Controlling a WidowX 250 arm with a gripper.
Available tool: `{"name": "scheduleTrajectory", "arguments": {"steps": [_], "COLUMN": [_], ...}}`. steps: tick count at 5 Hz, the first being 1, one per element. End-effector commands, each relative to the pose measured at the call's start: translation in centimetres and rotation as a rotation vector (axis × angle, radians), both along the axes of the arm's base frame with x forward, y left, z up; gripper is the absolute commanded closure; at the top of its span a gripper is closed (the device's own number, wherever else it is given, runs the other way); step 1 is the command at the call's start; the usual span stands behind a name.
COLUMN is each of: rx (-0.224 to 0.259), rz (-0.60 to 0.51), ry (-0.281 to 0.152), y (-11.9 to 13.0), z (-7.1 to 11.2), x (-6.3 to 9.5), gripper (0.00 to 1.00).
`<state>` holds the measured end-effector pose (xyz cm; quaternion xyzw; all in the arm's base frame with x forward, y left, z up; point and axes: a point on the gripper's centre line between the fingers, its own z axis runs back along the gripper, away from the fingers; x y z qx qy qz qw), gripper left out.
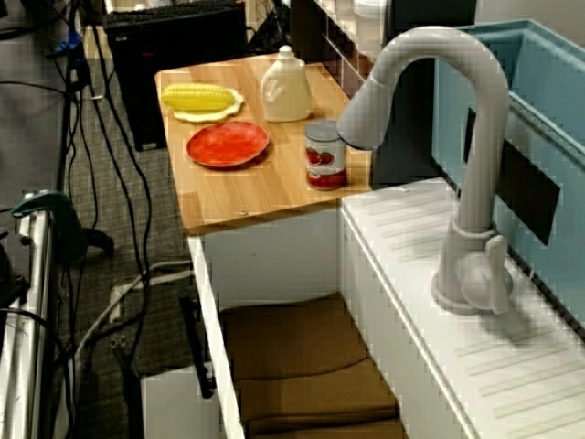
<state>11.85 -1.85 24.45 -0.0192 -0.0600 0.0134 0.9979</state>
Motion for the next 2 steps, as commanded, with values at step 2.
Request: {"name": "scheduleTrajectory", "arguments": {"steps": [2], "rx": [0.003], "rz": [0.005], "ry": [-0.006], "y": [4.0], "z": [-0.8], "x": [0.0], "gripper": [0.0]}}
